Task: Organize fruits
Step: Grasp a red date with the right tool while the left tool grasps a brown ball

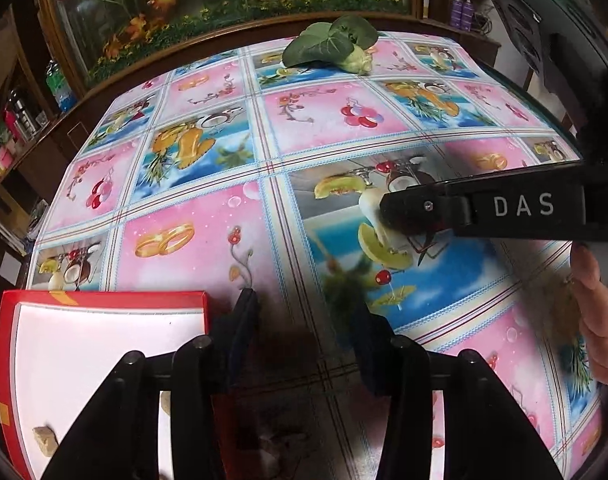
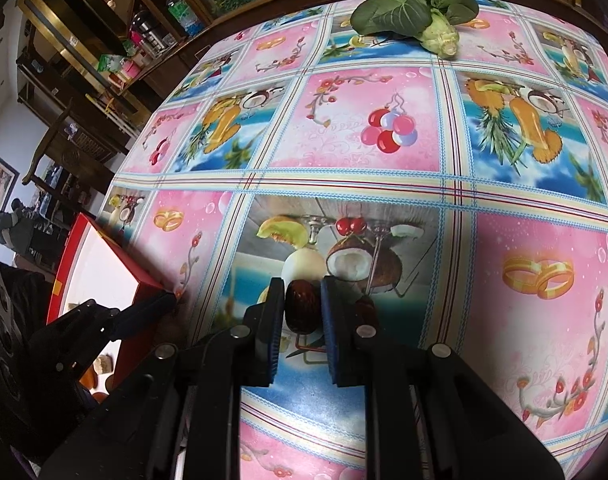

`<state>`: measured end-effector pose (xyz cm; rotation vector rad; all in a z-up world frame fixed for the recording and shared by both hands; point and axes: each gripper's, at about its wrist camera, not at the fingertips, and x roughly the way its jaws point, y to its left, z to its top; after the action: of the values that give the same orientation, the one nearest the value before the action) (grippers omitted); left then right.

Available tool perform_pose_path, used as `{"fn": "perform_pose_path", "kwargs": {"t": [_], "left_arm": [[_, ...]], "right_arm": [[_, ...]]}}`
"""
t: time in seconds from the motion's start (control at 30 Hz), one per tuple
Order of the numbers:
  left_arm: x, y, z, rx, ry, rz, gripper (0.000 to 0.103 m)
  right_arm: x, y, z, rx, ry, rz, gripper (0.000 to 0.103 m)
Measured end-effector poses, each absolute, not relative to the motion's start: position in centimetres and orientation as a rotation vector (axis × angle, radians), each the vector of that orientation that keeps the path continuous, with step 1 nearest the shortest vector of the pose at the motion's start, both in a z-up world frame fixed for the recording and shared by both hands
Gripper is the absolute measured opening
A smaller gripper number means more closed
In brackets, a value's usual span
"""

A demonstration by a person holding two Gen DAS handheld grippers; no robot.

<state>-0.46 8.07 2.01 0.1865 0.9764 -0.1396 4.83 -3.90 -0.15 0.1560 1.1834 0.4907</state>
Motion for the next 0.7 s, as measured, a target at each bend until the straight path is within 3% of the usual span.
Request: {"fn": "perform_pose_path", "kwargs": {"t": [0.57,0.7], "left_arm": [[-1.4,8.1,1.9,0.146,0.971,-0.155,0.044],[-1.4,8.0,1.9,0.118,0.980,-0.172,0.033]], "right_arm": [[5.7,-5.2,-0.6,0.232,1.253,0.573,0.021],[6.6,-6.7,-1.4,0.367,1.302,0.614,0.021]]}}
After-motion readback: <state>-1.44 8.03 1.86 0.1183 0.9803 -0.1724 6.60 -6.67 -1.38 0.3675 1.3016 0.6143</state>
